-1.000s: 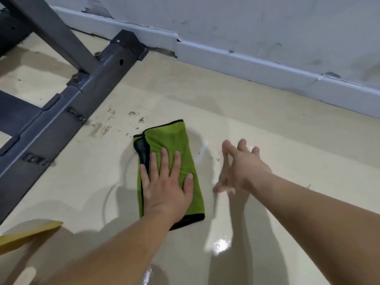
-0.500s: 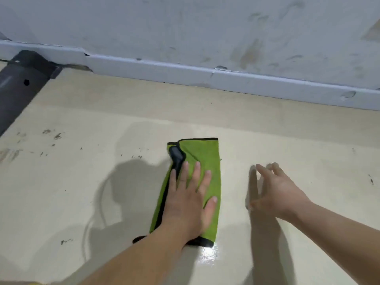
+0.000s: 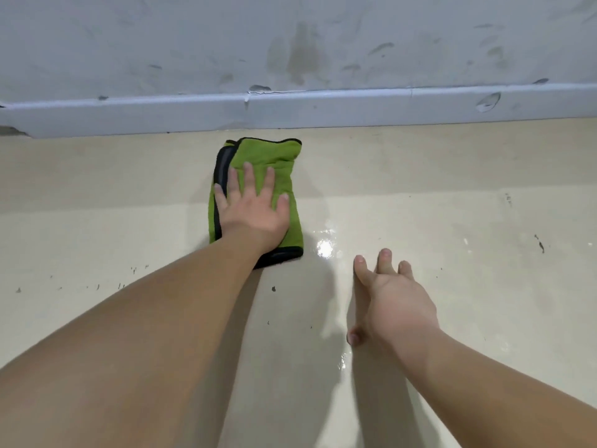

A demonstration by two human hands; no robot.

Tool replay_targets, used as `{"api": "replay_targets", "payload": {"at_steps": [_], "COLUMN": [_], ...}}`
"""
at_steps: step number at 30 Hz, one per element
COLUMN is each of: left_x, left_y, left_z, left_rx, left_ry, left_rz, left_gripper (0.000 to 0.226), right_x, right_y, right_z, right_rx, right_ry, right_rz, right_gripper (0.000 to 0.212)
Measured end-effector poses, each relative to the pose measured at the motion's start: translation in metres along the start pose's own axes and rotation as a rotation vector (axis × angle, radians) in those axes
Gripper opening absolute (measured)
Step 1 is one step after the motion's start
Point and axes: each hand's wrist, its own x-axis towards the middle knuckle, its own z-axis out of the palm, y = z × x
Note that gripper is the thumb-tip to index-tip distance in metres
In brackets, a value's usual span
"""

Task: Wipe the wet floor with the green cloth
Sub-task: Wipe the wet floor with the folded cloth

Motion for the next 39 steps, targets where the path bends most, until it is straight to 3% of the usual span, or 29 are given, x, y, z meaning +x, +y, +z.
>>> {"api": "replay_targets", "payload": {"at_steps": [3,7,11,15,19,22,25,32,39], "left_x": [0.015,-0.008,-0.067,-0.143,-0.217,-0.242,-0.221,-0.202,-0.32], "left_y": [0.028,0.05,0.049,0.028,-0.004,-0.026,-0.032,0.006,0.07], "left_z": [0.0,0.006,0.015,0.033,0.041,0.044,0.04,0.048,0.072], "left_rx": [0.0,0.097,0.134,0.153,0.148,0.111,0.149,0.081,0.121], "left_ry": [-0.001,-0.011,-0.055,-0.097,-0.148,-0.15,-0.145,-0.036,-0.161], "left_rz": [-0.007,0.207,0.457,0.537,0.583,0.615,0.583,0.152,0.226], "left_gripper": [0.069,0.068,0.068,0.068,0.067,0.067,0.067,0.067,0.067], "right_x": [0.003,0.001,-0.002,-0.004,-0.02,-0.052,-0.082,-0.115,-0.135], "right_y": [0.001,0.004,0.005,0.007,0.016,0.029,0.044,0.08,0.103], "right_z": [0.001,0.0,-0.002,0.002,0.01,0.022,0.037,0.055,0.086], "right_rx": [0.025,0.031,0.048,0.118,0.313,0.303,0.32,0.472,0.474], "right_ry": [-0.002,-0.01,-0.011,0.046,0.159,0.239,0.236,0.168,0.232], "right_rz": [-0.003,0.001,-0.005,-0.027,-0.113,-0.174,-0.188,-0.152,-0.181], "right_gripper": [0.138,0.138,0.137,0.133,0.115,0.092,0.08,0.066,0.066]}}
